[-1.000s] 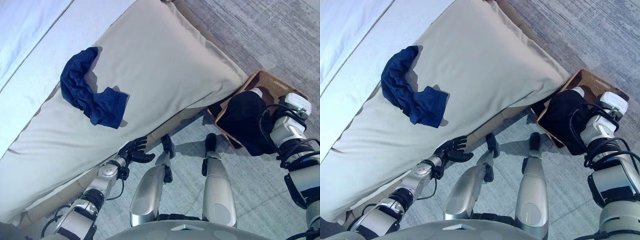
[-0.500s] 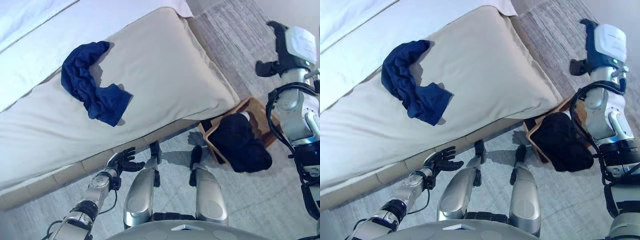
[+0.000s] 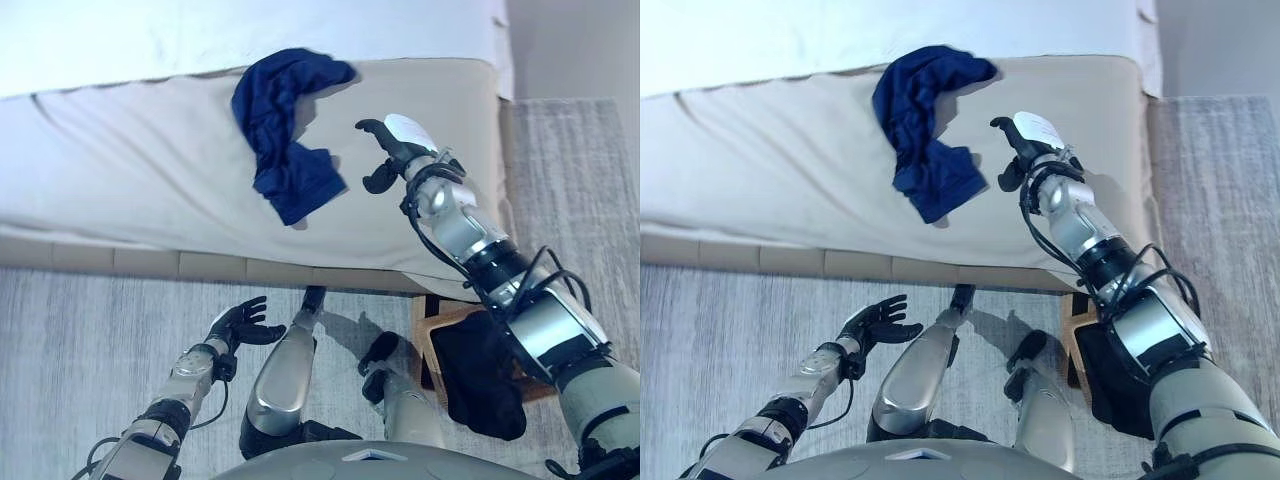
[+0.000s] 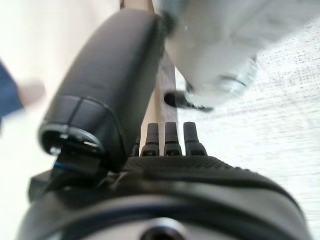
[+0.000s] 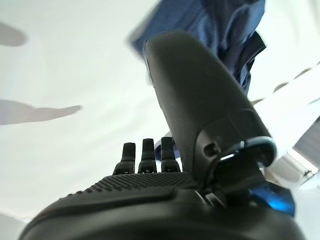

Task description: Pick up the clothes from the bed and place them into the basket

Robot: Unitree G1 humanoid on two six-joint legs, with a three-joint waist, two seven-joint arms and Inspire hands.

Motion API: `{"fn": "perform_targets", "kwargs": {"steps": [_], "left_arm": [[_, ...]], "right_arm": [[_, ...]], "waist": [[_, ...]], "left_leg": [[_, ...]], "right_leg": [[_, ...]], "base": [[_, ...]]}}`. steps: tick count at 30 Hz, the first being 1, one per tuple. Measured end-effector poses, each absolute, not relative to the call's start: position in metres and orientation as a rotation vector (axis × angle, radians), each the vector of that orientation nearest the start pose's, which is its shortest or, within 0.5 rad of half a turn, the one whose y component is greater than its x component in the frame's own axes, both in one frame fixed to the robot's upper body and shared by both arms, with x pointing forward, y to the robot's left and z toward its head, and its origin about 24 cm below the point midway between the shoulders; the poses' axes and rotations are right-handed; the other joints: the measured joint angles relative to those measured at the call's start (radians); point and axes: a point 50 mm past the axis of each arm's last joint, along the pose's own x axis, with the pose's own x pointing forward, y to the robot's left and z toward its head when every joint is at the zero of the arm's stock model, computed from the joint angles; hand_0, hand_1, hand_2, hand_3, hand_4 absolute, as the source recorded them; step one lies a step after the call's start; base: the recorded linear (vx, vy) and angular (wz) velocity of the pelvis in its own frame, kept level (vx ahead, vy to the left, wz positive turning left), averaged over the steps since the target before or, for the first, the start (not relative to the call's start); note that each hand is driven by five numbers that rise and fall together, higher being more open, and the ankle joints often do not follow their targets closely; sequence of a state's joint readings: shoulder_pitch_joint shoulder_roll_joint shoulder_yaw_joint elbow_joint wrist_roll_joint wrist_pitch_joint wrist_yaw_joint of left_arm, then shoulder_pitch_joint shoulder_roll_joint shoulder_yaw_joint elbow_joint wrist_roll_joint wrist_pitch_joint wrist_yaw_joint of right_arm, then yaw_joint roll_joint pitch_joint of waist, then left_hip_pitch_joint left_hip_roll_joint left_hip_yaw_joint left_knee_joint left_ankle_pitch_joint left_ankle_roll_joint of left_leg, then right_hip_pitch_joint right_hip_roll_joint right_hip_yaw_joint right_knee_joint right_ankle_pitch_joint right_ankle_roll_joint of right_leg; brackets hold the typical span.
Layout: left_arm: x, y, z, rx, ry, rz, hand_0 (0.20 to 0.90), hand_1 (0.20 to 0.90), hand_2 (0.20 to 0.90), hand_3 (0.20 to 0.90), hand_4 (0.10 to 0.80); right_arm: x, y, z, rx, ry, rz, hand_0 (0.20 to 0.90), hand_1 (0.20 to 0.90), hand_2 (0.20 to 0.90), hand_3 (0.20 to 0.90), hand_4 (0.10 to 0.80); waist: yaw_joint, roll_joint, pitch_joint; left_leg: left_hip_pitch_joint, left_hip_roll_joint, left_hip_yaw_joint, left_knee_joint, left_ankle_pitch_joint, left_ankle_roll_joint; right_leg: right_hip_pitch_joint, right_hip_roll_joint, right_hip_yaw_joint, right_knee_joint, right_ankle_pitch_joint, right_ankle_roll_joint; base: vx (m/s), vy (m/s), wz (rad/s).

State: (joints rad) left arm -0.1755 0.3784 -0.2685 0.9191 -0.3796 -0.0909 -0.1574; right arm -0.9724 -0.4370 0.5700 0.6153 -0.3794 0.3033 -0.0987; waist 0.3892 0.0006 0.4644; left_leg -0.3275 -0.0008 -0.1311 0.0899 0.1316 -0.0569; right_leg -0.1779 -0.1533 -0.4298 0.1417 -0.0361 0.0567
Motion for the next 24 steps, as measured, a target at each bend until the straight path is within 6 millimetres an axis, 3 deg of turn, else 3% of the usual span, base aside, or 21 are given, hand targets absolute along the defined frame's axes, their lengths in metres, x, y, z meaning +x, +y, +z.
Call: {"fn": "perform_targets", "kwargs": {"steps": [3, 6, 15, 20, 21, 22, 24], "left_arm": [[0.220, 0.243, -0.087, 0.080, 0.681, -0.061, 0.900, 0.900, 0.900, 0.900, 0.800], [0.218, 0.243, -0.088, 0.049, 0.672, -0.049, 0.900, 0.900, 0.900, 0.900, 0.800], [0.214, 0.239, -0.085, -0.009, 0.601, -0.096, 0.900, 0.900, 0.900, 0.900, 0.800], [0.213, 0.239, -0.081, -0.033, 0.560, -0.127, 0.900, 0.900, 0.900, 0.900, 0.800], [0.215, 0.238, -0.079, -0.036, 0.541, -0.135, 0.900, 0.900, 0.900, 0.900, 0.800], [0.216, 0.237, -0.076, -0.038, 0.519, -0.143, 0.900, 0.900, 0.900, 0.900, 0.800], [0.218, 0.235, -0.073, -0.042, 0.501, -0.158, 0.900, 0.900, 0.900, 0.900, 0.800]], "right_arm": [[0.407, -0.139, 0.190, -1.226, -0.163, -0.101, 0.900, 0.900, 0.900, 0.900, 0.800], [0.414, -0.149, 0.221, -1.283, -0.205, -0.275, 0.900, 0.900, 0.900, 0.900, 0.800], [0.421, -0.189, 0.232, -1.287, 0.010, -0.462, 0.900, 0.900, 0.900, 0.900, 0.800], [0.423, -0.195, 0.256, -1.264, 0.089, -0.456, 0.900, 0.900, 0.900, 0.900, 0.800], [0.424, -0.195, 0.262, -1.262, 0.096, -0.451, 0.747, 0.747, 0.747, 0.722, 0.622], [0.424, -0.194, 0.269, -1.255, 0.098, -0.438, 0.300, 0.300, 0.300, 0.200, 0.100], [0.423, -0.198, 0.281, -1.234, 0.085, -0.435, 0.300, 0.300, 0.300, 0.200, 0.100]], "waist": [[0.031, -0.022, 0.014], [0.056, -0.027, 0.027], [0.146, -0.022, 0.044], [0.156, -0.020, 0.045], [0.156, -0.020, 0.045], [0.157, -0.020, 0.044], [0.161, -0.019, 0.044]], "left_leg": [[-0.072, -0.005, -0.029, 0.025, -0.008, -0.011], [-0.189, -0.023, -0.081, 0.049, -0.003, -0.021], [-0.350, -0.085, -0.187, 0.118, -0.002, -0.029], [-0.392, -0.087, -0.212, 0.156, -0.018, -0.025], [-0.404, -0.085, -0.218, 0.164, -0.018, -0.025], [-0.417, -0.081, -0.222, 0.169, -0.018, -0.026], [-0.432, -0.074, -0.225, 0.169, -0.018, -0.026]], "right_leg": [[-0.052, -0.007, -0.030, 0.021, -0.005, 0.007], [-0.141, -0.015, -0.078, 0.055, -0.015, 0.015], [-0.256, -0.086, -0.191, 0.193, -0.086, 0.038], [-0.282, -0.088, -0.215, 0.229, -0.102, 0.020], [-0.292, -0.085, -0.218, 0.232, -0.107, 0.018], [-0.304, -0.080, -0.219, 0.235, -0.109, 0.015], [-0.323, -0.076, -0.221, 0.246, -0.114, 0.012]], "base": [[-0.033, 0.074, 0.34], [-0.003, 0.071, 0.44], [0.014, 0.022, 0.41], [-0.013, -0.031, 0.08], [-0.014, -0.048, 0.00], [-0.014, -0.056, 0.00], [-0.018, -0.072, -0.02]]}}
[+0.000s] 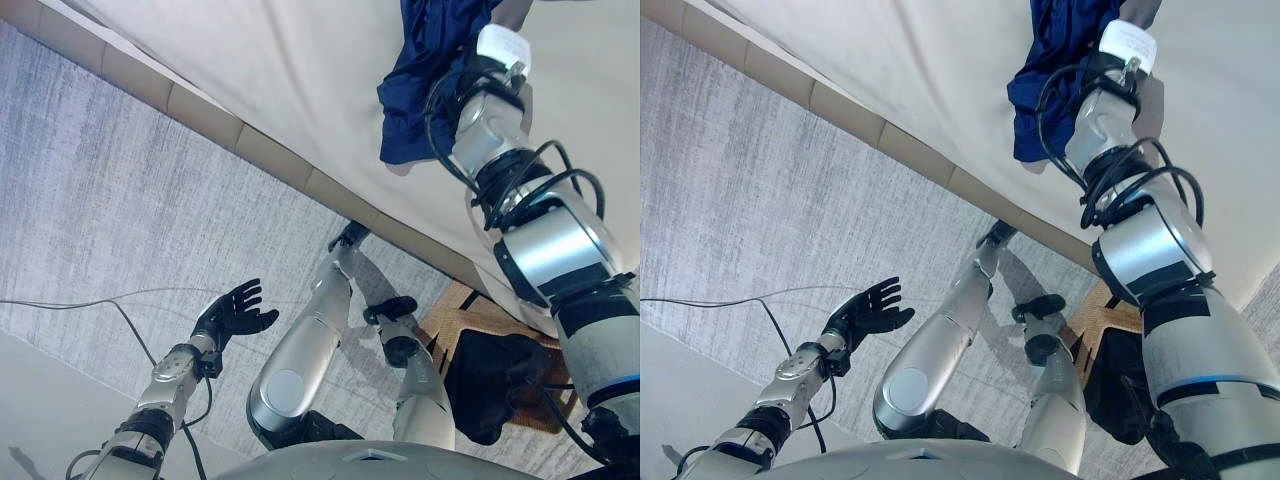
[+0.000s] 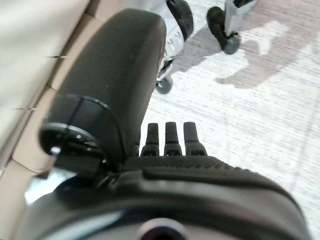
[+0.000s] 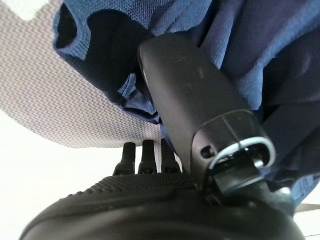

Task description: Pick up the clothes from the bed and place them into the basket

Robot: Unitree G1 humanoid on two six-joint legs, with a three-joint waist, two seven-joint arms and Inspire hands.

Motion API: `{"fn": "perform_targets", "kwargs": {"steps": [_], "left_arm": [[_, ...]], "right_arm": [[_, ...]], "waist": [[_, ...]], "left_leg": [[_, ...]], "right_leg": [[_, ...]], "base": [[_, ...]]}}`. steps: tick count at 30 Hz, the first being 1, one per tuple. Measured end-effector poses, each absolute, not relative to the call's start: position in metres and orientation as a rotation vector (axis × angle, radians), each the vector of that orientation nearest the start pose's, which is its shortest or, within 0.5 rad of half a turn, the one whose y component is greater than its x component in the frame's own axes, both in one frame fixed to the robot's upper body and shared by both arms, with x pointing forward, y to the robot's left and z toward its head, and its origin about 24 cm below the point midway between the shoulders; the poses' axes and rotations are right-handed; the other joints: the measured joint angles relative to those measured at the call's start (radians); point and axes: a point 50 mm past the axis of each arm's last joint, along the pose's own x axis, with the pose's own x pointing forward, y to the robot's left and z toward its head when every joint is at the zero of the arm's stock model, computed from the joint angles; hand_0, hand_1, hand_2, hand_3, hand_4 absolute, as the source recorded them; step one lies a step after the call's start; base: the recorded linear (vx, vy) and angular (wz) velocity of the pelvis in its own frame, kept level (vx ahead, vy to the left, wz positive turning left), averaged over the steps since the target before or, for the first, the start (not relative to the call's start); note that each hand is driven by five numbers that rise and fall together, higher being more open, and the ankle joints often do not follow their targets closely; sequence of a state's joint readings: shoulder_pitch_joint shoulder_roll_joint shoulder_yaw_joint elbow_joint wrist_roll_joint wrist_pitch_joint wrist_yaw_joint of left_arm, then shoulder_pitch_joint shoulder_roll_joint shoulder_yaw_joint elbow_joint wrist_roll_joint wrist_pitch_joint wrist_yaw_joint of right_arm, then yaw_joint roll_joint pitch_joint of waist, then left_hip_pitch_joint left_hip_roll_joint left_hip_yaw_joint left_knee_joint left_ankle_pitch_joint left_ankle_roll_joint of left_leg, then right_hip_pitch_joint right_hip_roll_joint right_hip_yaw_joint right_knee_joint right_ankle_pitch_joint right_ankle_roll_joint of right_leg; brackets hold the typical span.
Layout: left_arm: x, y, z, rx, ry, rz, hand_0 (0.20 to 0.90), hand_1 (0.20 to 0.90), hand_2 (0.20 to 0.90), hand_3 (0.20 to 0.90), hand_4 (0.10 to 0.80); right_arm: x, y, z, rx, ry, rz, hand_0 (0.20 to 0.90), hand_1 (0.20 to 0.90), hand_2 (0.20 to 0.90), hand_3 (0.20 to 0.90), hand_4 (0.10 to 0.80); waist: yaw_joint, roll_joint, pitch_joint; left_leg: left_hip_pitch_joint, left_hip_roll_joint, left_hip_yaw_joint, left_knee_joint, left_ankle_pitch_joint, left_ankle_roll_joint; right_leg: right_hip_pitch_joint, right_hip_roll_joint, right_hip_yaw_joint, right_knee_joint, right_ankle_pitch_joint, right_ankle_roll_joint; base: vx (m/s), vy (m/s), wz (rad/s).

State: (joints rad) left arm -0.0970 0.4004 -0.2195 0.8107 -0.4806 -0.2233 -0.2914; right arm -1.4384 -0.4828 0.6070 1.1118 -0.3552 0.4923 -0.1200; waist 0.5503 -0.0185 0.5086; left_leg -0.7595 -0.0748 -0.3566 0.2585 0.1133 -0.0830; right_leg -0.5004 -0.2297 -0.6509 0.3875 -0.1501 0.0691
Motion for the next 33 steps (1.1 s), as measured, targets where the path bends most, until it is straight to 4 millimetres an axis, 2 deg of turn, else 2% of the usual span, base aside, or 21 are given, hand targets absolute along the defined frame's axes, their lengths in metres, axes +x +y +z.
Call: {"fn": "perform_targets", "kwargs": {"steps": [5, 8, 10, 11, 14, 18, 20, 23, 25, 27, 29, 31, 33], "left_arm": [[0.217, 0.235, -0.073, -0.042, 0.500, -0.158, 0.900, 0.900, 0.900, 0.900, 0.800], [0.214, 0.236, -0.075, -0.038, 0.510, -0.132, 0.900, 0.900, 0.900, 0.900, 0.800], [0.213, 0.238, -0.077, -0.032, 0.520, -0.107, 0.900, 0.900, 0.900, 0.900, 0.800], [0.210, 0.239, -0.081, -0.029, 0.534, -0.084, 0.900, 0.900, 0.900, 0.900, 0.800], [0.208, 0.242, -0.084, -0.017, 0.541, -0.045, 0.900, 0.900, 0.900, 0.900, 0.800], [0.198, 0.252, -0.091, 0.030, 0.591, 0.004, 0.900, 0.900, 0.900, 0.900, 0.800], [0.187, 0.257, -0.097, 0.064, 0.648, 0.021, 0.900, 0.900, 0.900, 0.900, 0.800], [0.178, 0.258, -0.103, 0.105, 0.718, 0.003, 0.900, 0.900, 0.900, 0.900, 0.800], [0.176, 0.261, -0.105, 0.130, 0.746, 0.005, 0.900, 0.900, 0.900, 0.900, 0.800], [0.174, 0.265, -0.106, 0.146, 0.776, 0.020, 0.900, 0.900, 0.900, 0.900, 0.800], [0.173, 0.267, -0.108, 0.163, 0.815, 0.026, 0.900, 0.900, 0.900, 0.900, 0.800], [0.165, 0.270, -0.113, 0.172, 0.856, 0.039, 0.900, 0.900, 0.900, 0.900, 0.800], [0.160, 0.265, -0.118, 0.160, 0.884, 0.034, 0.900, 0.900, 0.900, 0.900, 0.800]], "right_arm": [[0.422, -0.207, 0.294, -1.041, -0.002, -0.437, 0.300, 0.300, 0.300, 0.200, 0.100], [0.419, -0.206, 0.299, -0.842, -0.126, -0.462, 0.300, 0.300, 0.300, 0.200, 0.100], [0.418, -0.200, 0.295, -0.775, -0.193, -0.453, 0.300, 0.300, 0.300, 0.200, 0.100], [0.415, -0.198, 0.289, -0.707, -0.243, -0.442, 0.300, 0.300, 0.300, 0.200, 0.100], [0.410, -0.187, 0.273, -0.655, -0.310, -0.408, 0.300, 0.300, 0.300, 0.200, 0.100], [0.396, -0.178, 0.250, -0.590, -0.367, -0.372, 0.300, 0.300, 0.300, 0.200, 0.100], [0.377, -0.173, 0.267, -0.514, -0.503, -0.396, 0.300, 0.300, 0.300, 0.200, 0.100], [0.359, -0.188, 0.296, -0.467, -0.628, -0.483, 0.300, 0.300, 0.300, 0.200, 0.100], [0.350, -0.208, 0.310, -0.473, -0.663, -0.565, 0.300, 0.300, 0.300, 0.200, 0.100], [0.340, -0.234, 0.320, -0.470, -0.680, -0.648, 0.300, 0.300, 0.300, 0.200, 0.100], [0.329, -0.255, 0.318, -0.471, -0.675, -0.711, 0.300, 0.300, 0.300, 0.200, 0.100], [0.321, -0.270, 0.300, -0.481, -0.635, -0.742, 0.300, 0.300, 0.300, 0.200, 0.100], [0.317, -0.280, 0.282, -0.498, -0.589, -0.763, 0.300, 0.300, 0.300, 0.200, 0.100]], "waist": [[-0.001, 0.001, -0.001], [-0.016, 0.001, -0.001], [-0.029, 0.001, -0.001], [-0.036, -0.001, 0.000], [-0.037, -0.009, 0.005], [-0.040, -0.026, 0.011], [-0.079, -0.047, 0.008], [-0.152, -0.066, -0.003], [-0.196, -0.087, -0.019], [-0.235, -0.092, -0.023], [-0.291, -0.091, -0.038], [-0.348, -0.094, -0.101], [-0.396, -0.082, -0.165]], "left_leg": [[-0.004, 0.012, -0.008, 0.000, 0.000, -0.001], [0.007, 0.026, 0.008, 0.000, 0.010, -0.016], [0.029, 0.036, 0.025, -0.003, 0.017, -0.026], [0.067, 0.044, 0.049, -0.012, 0.017, -0.027], [0.176, 0.066, 0.104, -0.045, 0.015, -0.020], [0.406, 0.085, 0.170, -0.144, 0.008, -0.004], [0.521, 0.093, 0.217, -0.207, 0.009, 0.001], [0.592, 0.092, 0.260, -0.235, 0.007, 0.003], [0.613, 0.091, 0.291, -0.235, 0.005, 0.007], [0.664, 0.090, 0.332, -0.260, 0.004, 0.009], [0.724, 0.091, 0.368, -0.283, 0.004, 0.009], [0.748, 0.092, 0.398, -0.308, -0.001, 0.016], [0.768, 0.095, 0.417, -0.332, -0.003, 0.018]], "right_leg": [[-0.006, 0.016, 0.003, -0.001, -0.001, -0.001], [-0.001, 0.026, 0.017, -0.008, 0.000, -0.001], [0.021, 0.036, 0.030, -0.024, 0.000, -0.002], [0.049, 0.040, 0.050, -0.038, 0.005, -0.003], [0.136, 0.062, 0.103, -0.100, 0.022, -0.013], [0.345, 0.096, 0.157, -0.255, 0.067, -0.009], [0.450, 0.114, 0.201, -0.355, 0.109, 0.003], [0.515, 0.118, 0.241, -0.412, 0.147, 0.005], [0.530, 0.120, 0.273, -0.438, 0.166, 0.003], [0.558, 0.119, 0.311, -0.450, 0.174, 0.000], [0.591, 0.117, 0.342, -0.465, 0.184, -0.003], [0.594, 0.119, 0.368, -0.479, 0.184, -0.003], [0.592, 0.122, 0.390, -0.479, 0.184, -0.003]], "base": [[-0.040, -0.064, -0.03], [-0.042, -0.074, -0.15], [-0.024, -0.098, -0.21], [-0.024, -0.142, -0.33], [0.036, -0.139, -0.41], [0.133, -0.071, -0.36], [0.072, 0.042, -0.59], [0.078, 0.005, -0.41], [0.084, -0.013, -0.47], [0.069, -0.031, -0.57], [0.071, -0.037, -0.52], [0.013, -0.064, -0.44], [0.010, -0.083, -0.41]]}}
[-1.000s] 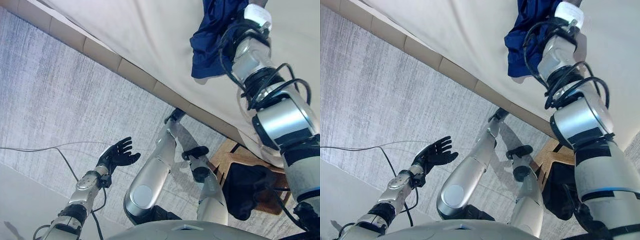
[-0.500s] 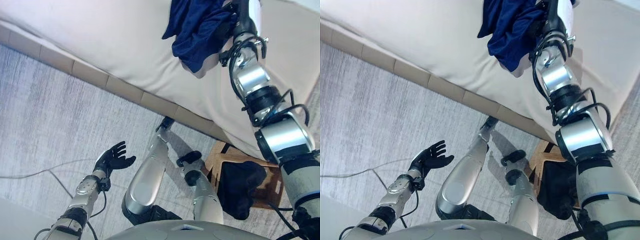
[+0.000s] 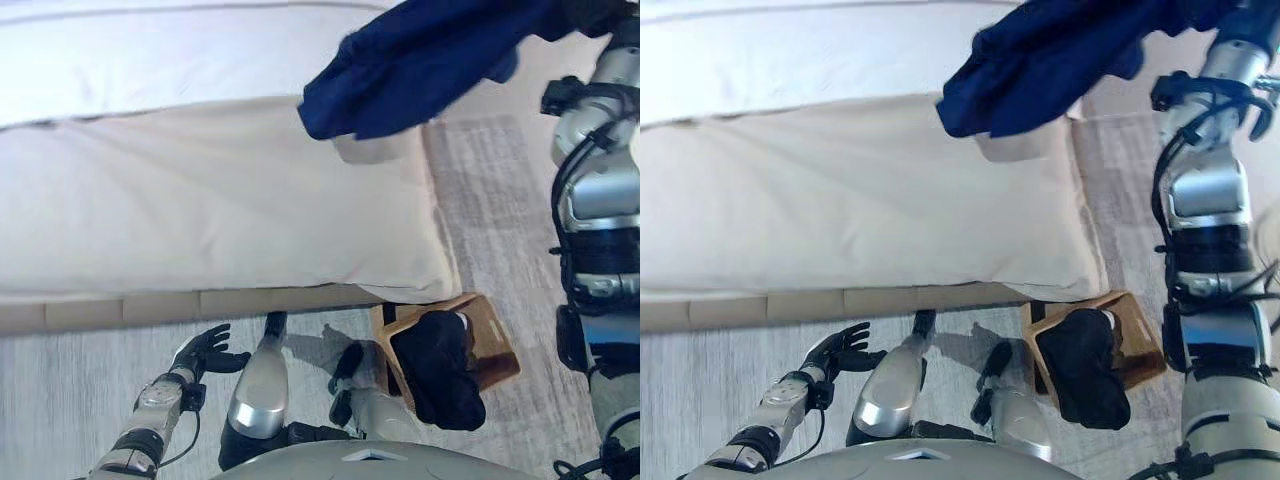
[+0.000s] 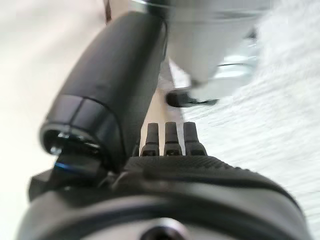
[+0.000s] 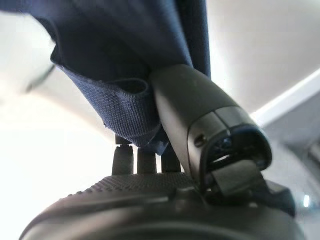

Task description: Pick up the clothes from the bed and place them into the basket

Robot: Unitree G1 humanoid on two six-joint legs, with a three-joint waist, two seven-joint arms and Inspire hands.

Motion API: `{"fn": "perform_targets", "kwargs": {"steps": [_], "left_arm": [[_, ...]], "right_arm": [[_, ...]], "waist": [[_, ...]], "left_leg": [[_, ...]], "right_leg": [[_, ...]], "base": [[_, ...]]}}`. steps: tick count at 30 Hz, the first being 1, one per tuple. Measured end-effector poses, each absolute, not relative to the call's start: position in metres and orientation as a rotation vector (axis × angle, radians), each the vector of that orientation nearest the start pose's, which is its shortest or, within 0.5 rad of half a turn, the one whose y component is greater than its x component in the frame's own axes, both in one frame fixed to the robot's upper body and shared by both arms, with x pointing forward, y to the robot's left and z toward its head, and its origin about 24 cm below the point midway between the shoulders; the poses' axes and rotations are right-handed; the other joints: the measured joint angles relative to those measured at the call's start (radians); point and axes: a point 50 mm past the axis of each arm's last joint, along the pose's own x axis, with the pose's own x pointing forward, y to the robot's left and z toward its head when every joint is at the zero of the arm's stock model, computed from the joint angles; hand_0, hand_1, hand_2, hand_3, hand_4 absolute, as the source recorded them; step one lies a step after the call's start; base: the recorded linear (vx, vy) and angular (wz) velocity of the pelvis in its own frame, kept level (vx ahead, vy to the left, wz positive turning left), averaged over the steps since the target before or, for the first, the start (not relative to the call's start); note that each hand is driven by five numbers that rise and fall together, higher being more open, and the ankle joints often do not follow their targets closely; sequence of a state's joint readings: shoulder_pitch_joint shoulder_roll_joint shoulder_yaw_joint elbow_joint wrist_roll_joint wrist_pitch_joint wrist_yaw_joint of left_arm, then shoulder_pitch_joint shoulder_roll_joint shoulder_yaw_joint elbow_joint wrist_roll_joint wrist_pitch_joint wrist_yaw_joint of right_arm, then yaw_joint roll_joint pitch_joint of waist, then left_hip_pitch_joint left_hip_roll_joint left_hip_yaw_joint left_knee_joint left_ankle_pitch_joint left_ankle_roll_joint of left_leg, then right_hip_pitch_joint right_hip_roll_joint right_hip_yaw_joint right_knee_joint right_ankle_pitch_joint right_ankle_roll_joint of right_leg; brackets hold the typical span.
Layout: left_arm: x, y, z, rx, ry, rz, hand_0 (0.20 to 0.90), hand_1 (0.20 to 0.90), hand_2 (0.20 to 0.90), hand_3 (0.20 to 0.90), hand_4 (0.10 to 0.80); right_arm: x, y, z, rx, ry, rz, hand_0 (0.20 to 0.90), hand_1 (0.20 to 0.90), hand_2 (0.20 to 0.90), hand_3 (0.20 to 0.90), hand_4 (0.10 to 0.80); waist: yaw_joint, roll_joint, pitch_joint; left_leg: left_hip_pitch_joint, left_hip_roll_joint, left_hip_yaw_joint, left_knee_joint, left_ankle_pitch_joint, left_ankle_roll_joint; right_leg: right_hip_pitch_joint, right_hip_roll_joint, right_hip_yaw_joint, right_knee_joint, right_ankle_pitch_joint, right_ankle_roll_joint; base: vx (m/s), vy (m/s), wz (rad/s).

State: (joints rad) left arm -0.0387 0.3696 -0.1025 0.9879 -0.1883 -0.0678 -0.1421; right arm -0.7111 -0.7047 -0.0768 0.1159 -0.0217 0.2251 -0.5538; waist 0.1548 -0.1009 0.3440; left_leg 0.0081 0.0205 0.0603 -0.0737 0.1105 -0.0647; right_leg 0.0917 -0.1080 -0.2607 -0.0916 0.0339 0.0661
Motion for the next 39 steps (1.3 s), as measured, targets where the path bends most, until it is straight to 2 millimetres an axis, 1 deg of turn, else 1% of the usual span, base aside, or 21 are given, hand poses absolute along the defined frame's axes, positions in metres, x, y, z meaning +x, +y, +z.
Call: {"fn": "perform_targets", "kwargs": {"steps": [1, 3, 4, 6, 10, 12, 13, 16, 19, 20, 22, 23, 25, 26, 27, 28, 30, 32, 35, 37, 39], "left_arm": [[0.157, 0.260, -0.122, 0.151, 0.900, 0.027, 0.900, 0.900, 0.900, 0.900, 0.800], [0.154, 0.251, -0.126, 0.145, 0.916, 0.005, 0.900, 0.900, 0.900, 0.900, 0.800], [0.154, 0.245, -0.128, 0.139, 0.921, -0.010, 0.900, 0.900, 0.900, 0.900, 0.800], [0.152, 0.237, -0.132, 0.129, 0.940, -0.031, 0.900, 0.900, 0.900, 0.900, 0.800], [0.145, 0.222, -0.138, 0.123, 0.971, -0.087, 0.900, 0.900, 0.900, 0.900, 0.800], [0.138, 0.218, -0.141, 0.130, 0.998, -0.112, 0.900, 0.900, 0.900, 0.900, 0.800], [0.133, 0.215, -0.144, 0.131, 1.016, -0.122, 0.900, 0.900, 0.900, 0.900, 0.800], [0.119, 0.213, -0.149, 0.145, 1.058, -0.161, 0.900, 0.900, 0.900, 0.900, 0.800], [0.098, 0.212, -0.155, 0.147, 1.118, -0.175, 0.900, 0.900, 0.900, 0.900, 0.800], [0.094, 0.212, -0.156, 0.145, 1.133, -0.175, 0.900, 0.900, 0.900, 0.900, 0.800], [0.095, 0.210, -0.156, 0.151, 1.135, -0.188, 0.900, 0.900, 0.900, 0.900, 0.800], [0.098, 0.208, -0.155, 0.166, 1.129, -0.210, 0.900, 0.900, 0.900, 0.900, 0.800], [0.111, 0.202, -0.153, 0.196, 1.097, -0.255, 0.900, 0.900, 0.900, 0.900, 0.800], [0.122, 0.199, -0.150, 0.208, 1.068, -0.274, 0.900, 0.900, 0.900, 0.900, 0.800], [0.143, 0.192, -0.144, 0.208, 1.007, -0.291, 0.900, 0.900, 0.900, 0.900, 0.800], [0.161, 0.186, -0.137, 0.201, 0.951, -0.297, 0.900, 0.900, 0.900, 0.900, 0.800], [0.192, 0.178, -0.121, 0.175, 0.830, -0.282, 0.900, 0.900, 0.900, 0.900, 0.800], [0.216, 0.171, -0.105, 0.153, 0.723, -0.275, 0.900, 0.900, 0.900, 0.900, 0.800], [0.237, 0.165, -0.089, 0.134, 0.618, -0.272, 0.900, 0.900, 0.900, 0.900, 0.800], [0.245, 0.162, -0.083, 0.136, 0.589, -0.280, 0.900, 0.900, 0.900, 0.900, 0.800], [0.248, 0.159, -0.080, 0.145, 0.578, -0.299, 0.900, 0.900, 0.900, 0.900, 0.800]], "right_arm": [[0.315, -0.285, 0.267, -0.518, -0.542, -0.767, 0.300, 0.300, 0.300, 0.200, 0.100], [0.311, -0.293, 0.241, -0.550, -0.462, -0.770, 0.300, 0.300, 0.300, 0.200, 0.100], [0.306, -0.300, 0.225, -0.562, -0.409, -0.772, 0.300, 0.300, 0.300, 0.200, 0.100], [0.298, -0.309, 0.201, -0.592, -0.330, -0.779, 0.300, 0.300, 0.300, 0.200, 0.100], [0.282, -0.321, 0.164, -0.644, -0.208, -0.775, 0.300, 0.300, 0.300, 0.200, 0.100], [0.274, -0.326, 0.149, -0.667, -0.149, -0.765, 0.300, 0.300, 0.300, 0.200, 0.100], [0.270, -0.328, 0.142, -0.678, -0.119, -0.750, 0.300, 0.300, 0.300, 0.200, 0.100], [0.259, -0.332, 0.119, -0.706, -0.017, -0.687, 0.300, 0.300, 0.300, 0.200, 0.100], [0.252, -0.333, 0.098, -0.733, 0.083, -0.620, 0.300, 0.300, 0.300, 0.200, 0.100], [0.250, -0.334, 0.090, -0.747, 0.121, -0.610, 0.300, 0.300, 0.300, 0.200, 0.100], [0.249, -0.335, 0.077, -0.789, 0.186, -0.589, 0.300, 0.300, 0.300, 0.200, 0.100], [0.251, -0.334, 0.074, -0.798, 0.204, -0.581, 0.300, 0.300, 0.300, 0.200, 0.100], [0.263, -0.330, 0.075, -0.803, 0.210, -0.568, 0.300, 0.300, 0.300, 0.200, 0.100], [0.273, -0.327, 0.079, -0.803, 0.198, -0.567, 0.300, 0.300, 0.300, 0.200, 0.100], [0.287, -0.327, 0.089, -0.783, 0.176, -0.579, 0.300, 0.300, 0.300, 0.200, 0.100], [0.296, -0.328, 0.098, -0.761, 0.166, -0.595, 0.300, 0.300, 0.300, 0.200, 0.100], [0.309, -0.326, 0.106, -0.740, 0.157, -0.606, 0.300, 0.300, 0.300, 0.200, 0.100], [0.319, -0.319, 0.110, -0.742, 0.150, -0.589, 0.300, 0.300, 0.300, 0.200, 0.100], [0.333, -0.308, 0.115, -0.747, 0.137, -0.581, 0.300, 0.300, 0.300, 0.200, 0.100], [0.337, -0.307, 0.105, -0.785, 0.216, -0.581, 0.300, 0.300, 0.300, 0.200, 0.100], [0.336, -0.316, 0.091, -0.826, 0.327, -0.603, 0.300, 0.300, 0.300, 0.200, 0.100]], "waist": [[-0.034, 0.014, -0.041], [-0.083, 0.036, -0.103], [-0.112, 0.051, -0.128], [-0.149, 0.070, -0.161], [-0.218, 0.101, -0.180], [-0.238, 0.111, -0.186], [-0.244, 0.116, -0.189], [-0.255, 0.129, -0.198], [-0.266, 0.151, -0.212], [-0.269, 0.159, -0.217], [-0.268, 0.173, -0.227], [-0.267, 0.187, -0.238], [-0.269, 0.221, -0.230], [-0.271, 0.238, -0.212], [-0.277, 0.268, -0.174], [-0.277, 0.283, -0.129], [-0.273, 0.306, -0.043], [-0.267, 0.327, 0.033], [-0.269, 0.344, 0.123], [-0.262, 0.342, 0.130], [-0.243, 0.341, 0.131]], "left_leg": [[0.023, 0.003, 0.022, -0.014, 0.000, 0.000], [0.040, 0.007, 0.048, -0.014, -0.011, 0.016], [0.061, 0.012, 0.068, -0.014, -0.015, 0.021], [0.079, 0.022, 0.090, -0.015, -0.022, 0.027], [0.103, 0.045, 0.134, -0.019, -0.028, 0.021], [0.110, 0.057, 0.143, -0.020, -0.033, 0.015], [0.116, 0.063, 0.152, -0.020, -0.038, 0.008], [0.128, 0.074, 0.170, -0.020, -0.046, 0.004], [0.125, 0.075, 0.183, -0.020, -0.047, 0.003], [0.124, 0.075, 0.184, -0.019, -0.047, 0.003], [0.103, 0.072, 0.184, -0.019, -0.046, 0.004], [0.076, 0.068, 0.185, -0.020, -0.050, -0.001], [0.008, 0.057, 0.195, -0.015, -0.026, 0.017], [-0.028, 0.047, 0.203, -0.015, -0.016, 0.022], [-0.079, 0.035, 0.209, -0.015, -0.001, 0.035], [-0.109, 0.027, 0.210, -0.015, 0.012, 0.036], [-0.142, 0.011, 0.217, -0.015, 0.026, 0.044], [-0.171, 0.007, 0.227, -0.015, 0.032, 0.043], [-0.205, -0.003, 0.239, -0.014, 0.041, 0.048], [-0.247, -0.005, 0.236, -0.014, 0.053, 0.046], [-0.257, -0.004, 0.228, -0.014, 0.057, 0.043]], "right_leg": [[0.004, 0.002, 0.018, 0.000, 0.000, 0.000], [0.007, 0.006, 0.047, 0.000, 0.000, 0.000], [0.016, 0.011, 0.068, 0.000, 0.000, 0.000], [0.020, 0.020, 0.095, 0.000, 0.000, 0.001], [0.018, 0.042, 0.143, -0.001, -0.001, 0.001], [0.019, 0.052, 0.153, -0.001, -0.001, 0.002], [0.018, 0.055, 0.165, -0.005, -0.002, 0.002], [0.015, 0.064, 0.183, -0.005, -0.005, 0.006], [0.002, 0.065, 0.198, -0.005, -0.004, 0.006], [0.001, 0.065, 0.200, -0.005, -0.004, 0.006], [-0.021, 0.061, 0.203, -0.005, -0.003, 0.005], [-0.053, 0.057, 0.204, -0.004, -0.005, 0.001], [-0.129, 0.046, 0.220, -0.003, 0.031, 0.012], [-0.169, 0.038, 0.227, -0.004, 0.046, 0.012], [-0.219, 0.031, 0.233, -0.001, 0.067, 0.022], [-0.252, 0.021, 0.241, 0.000, 0.087, 0.027], [-0.291, 0.011, 0.254, 0.000, 0.106, 0.029], [-0.329, 0.003, 0.265, 0.001, 0.119, 0.028], [-0.370, -0.003, 0.281, 0.005, 0.133, 0.027], [-0.410, -0.003, 0.278, 0.004, 0.143, 0.021], [-0.419, -0.001, 0.274, 0.006, 0.143, 0.021]], "base": [[0.015, -0.089, -0.50], [0.027, -0.093, -0.52], [0.033, -0.100, -0.49], [0.020, -0.111, -0.44], [0.017, -0.113, -0.36], [0.031, -0.091, -0.25], [0.032, -0.103, -0.27], [0.033, -0.127, -0.24], [-0.013, -0.100, -0.17], [-0.120, -0.087, -0.01], [-0.182, -0.061, -0.06], [-0.352, 0.009, -0.13], [-0.439, 0.052, -0.20], [-0.328, 0.040, -0.21], [-0.260, 0.017, -0.16], [-0.194, -0.009, -0.10], [-0.134, -0.035, -0.10], [-0.100, -0.036, -0.15], [-0.051, -0.047, -0.14], [-0.029, -0.092, 0.04], [-0.016, -0.091, 0.05]]}}
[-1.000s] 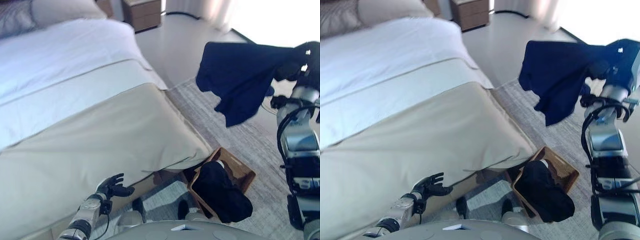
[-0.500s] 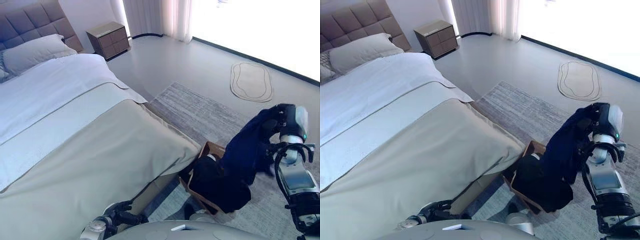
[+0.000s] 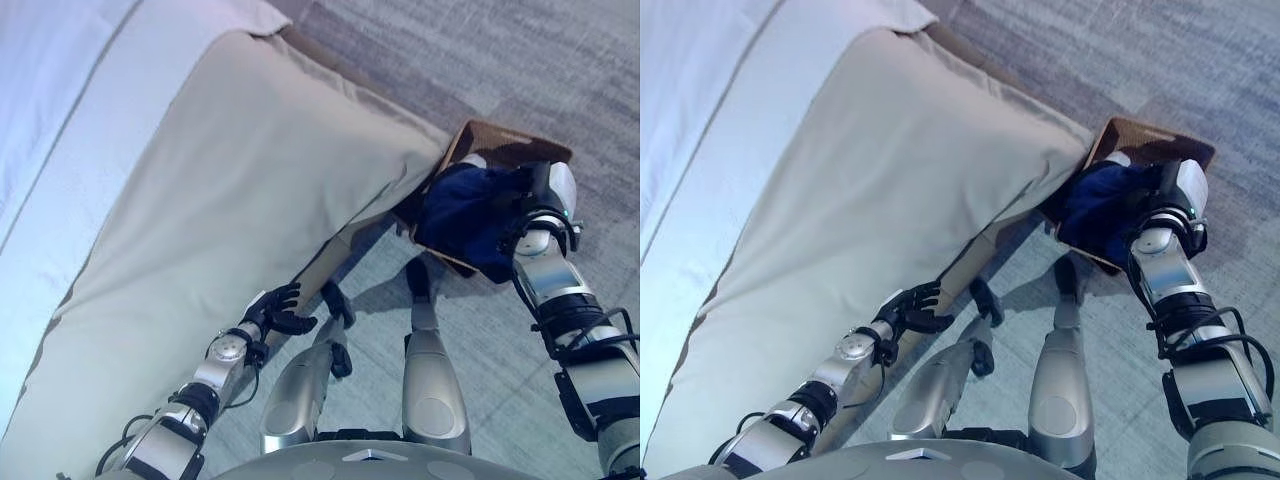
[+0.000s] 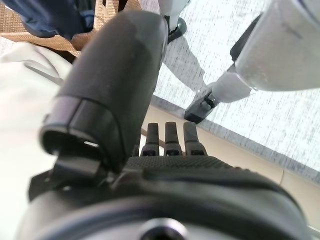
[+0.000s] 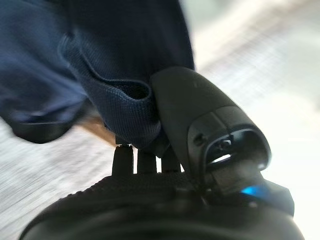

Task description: Pick up the clothes from the bed and place them into the basket

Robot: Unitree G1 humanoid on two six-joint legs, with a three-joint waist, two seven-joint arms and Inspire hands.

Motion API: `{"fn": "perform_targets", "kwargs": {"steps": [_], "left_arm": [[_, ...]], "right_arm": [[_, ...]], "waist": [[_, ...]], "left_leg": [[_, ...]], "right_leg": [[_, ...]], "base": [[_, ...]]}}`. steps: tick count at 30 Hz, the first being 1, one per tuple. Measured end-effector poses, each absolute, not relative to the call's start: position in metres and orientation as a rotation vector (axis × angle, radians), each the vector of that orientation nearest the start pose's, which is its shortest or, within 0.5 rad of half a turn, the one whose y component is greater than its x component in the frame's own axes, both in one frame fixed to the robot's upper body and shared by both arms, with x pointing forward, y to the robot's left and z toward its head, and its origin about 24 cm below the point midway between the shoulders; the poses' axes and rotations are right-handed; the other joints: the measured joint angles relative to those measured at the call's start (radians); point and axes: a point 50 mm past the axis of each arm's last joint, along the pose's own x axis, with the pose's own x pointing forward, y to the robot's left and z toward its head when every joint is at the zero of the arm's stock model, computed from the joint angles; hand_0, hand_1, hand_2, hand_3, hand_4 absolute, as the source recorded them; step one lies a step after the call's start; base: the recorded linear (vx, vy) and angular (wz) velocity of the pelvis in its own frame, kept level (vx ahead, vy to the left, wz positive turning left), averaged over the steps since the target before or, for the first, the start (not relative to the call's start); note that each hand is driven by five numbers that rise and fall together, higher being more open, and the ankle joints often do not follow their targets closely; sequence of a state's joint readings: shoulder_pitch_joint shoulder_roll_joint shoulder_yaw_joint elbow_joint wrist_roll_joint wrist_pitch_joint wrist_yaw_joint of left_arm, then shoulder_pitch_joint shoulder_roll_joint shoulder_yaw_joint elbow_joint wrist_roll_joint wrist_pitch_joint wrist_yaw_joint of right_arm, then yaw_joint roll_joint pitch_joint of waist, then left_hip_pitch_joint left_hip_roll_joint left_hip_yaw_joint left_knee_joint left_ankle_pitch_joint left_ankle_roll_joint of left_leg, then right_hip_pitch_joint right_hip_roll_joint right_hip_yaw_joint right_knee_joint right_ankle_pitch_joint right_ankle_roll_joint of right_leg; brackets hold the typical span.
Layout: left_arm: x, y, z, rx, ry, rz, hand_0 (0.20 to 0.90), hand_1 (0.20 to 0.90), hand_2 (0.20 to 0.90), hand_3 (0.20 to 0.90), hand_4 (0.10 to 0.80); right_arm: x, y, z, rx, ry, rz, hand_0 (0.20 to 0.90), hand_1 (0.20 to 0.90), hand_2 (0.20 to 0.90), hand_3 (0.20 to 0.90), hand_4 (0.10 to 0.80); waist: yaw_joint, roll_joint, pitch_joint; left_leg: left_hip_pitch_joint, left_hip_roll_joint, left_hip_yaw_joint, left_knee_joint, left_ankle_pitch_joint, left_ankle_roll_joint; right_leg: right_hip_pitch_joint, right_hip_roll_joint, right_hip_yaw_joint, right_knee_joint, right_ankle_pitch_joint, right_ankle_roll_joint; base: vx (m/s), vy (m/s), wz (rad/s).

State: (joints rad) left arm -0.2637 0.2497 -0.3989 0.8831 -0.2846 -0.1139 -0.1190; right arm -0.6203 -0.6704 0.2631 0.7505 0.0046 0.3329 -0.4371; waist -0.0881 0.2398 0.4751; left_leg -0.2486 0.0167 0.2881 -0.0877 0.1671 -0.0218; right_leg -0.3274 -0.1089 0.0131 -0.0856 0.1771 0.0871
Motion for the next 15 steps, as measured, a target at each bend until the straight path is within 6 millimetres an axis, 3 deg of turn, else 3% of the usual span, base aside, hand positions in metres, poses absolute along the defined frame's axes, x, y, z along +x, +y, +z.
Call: {"fn": "perform_targets", "kwargs": {"steps": [7, 8, 15], "left_arm": [[0.253, 0.163, -0.075, 0.159, 0.556, -0.303, 0.900, 0.900, 0.900, 0.900, 0.800], [0.254, 0.165, -0.075, 0.157, 0.551, -0.297, 0.900, 0.900, 0.900, 0.900, 0.800], [0.252, 0.175, -0.075, 0.161, 0.560, -0.279, 0.900, 0.900, 0.900, 0.900, 0.800]], "right_arm": [[0.326, -0.337, 0.069, -0.819, 0.541, -0.672, 0.300, 0.300, 0.300, 0.200, 0.100], [0.326, -0.338, 0.068, -0.803, 0.553, -0.681, 0.900, 0.900, 0.900, 0.900, 0.800], [0.322, -0.344, 0.063, -0.777, 0.602, -0.710, 0.900, 0.900, 0.900, 0.900, 0.800]], "waist": [[0.031, -0.001, 0.001], [0.034, -0.001, 0.001], [0.043, -0.001, 0.001]], "left_leg": [[-0.007, 0.000, -0.050, 0.000, 0.003, -0.004], [-0.008, 0.000, -0.052, 0.000, 0.003, -0.004], [-0.008, -0.002, -0.077, 0.000, 0.008, -0.012]], "right_leg": [[0.005, -0.002, -0.031, 0.000, -0.001, 0.001], [0.006, -0.003, -0.033, 0.000, -0.001, 0.001], [0.018, -0.011, -0.056, -0.001, -0.007, 0.008]], "base": [[0.028, -0.036, 0.10], [0.017, 0.011, 0.06], [0.030, 0.020, 0.11]]}}
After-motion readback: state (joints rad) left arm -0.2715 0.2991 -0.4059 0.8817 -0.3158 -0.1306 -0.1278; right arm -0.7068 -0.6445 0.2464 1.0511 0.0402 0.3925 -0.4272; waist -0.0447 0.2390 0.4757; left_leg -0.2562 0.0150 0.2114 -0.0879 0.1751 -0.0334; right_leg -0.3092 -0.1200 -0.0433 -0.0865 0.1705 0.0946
